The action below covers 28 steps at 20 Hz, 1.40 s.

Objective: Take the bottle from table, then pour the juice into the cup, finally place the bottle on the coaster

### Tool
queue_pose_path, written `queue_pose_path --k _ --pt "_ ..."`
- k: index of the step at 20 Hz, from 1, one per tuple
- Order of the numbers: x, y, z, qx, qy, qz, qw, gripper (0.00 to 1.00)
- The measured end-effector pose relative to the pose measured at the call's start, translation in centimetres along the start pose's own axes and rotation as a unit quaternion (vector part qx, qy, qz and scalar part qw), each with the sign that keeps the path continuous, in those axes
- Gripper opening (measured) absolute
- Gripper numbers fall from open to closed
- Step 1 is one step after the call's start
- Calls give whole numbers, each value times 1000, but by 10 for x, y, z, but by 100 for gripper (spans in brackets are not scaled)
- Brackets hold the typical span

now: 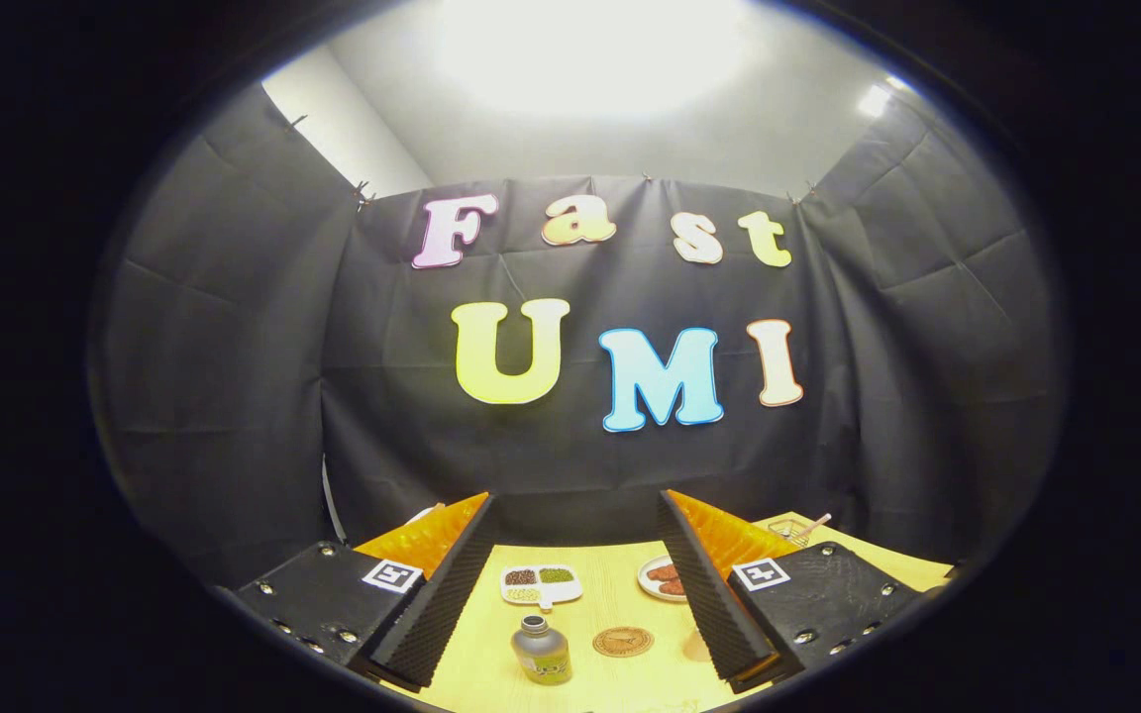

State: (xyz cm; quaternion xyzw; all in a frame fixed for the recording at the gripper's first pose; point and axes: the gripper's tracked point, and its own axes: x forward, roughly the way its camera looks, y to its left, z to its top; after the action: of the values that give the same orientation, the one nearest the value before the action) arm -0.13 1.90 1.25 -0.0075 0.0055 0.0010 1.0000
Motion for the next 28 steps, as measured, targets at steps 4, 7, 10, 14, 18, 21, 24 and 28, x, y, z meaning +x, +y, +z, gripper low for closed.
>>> queue_pose_path --k 4,7,10,14,18,21,24,28 --pt "5 -5 -11 -7 3 -10 1000 98" --pt "10 -6 -28 -3 6 -16 1000 98" --pt "17 -4 -58 7 11 -15 1000 98" --pt "27 -2 -104 1 27 -19 999 99" --pt "42 17 -139 11 28 1 1000 99" --pt "49 22 -166 12 33 3 999 99" --pt "55 28 -189 12 41 6 999 99" --pt "63 34 -212 8 48 10 999 99"
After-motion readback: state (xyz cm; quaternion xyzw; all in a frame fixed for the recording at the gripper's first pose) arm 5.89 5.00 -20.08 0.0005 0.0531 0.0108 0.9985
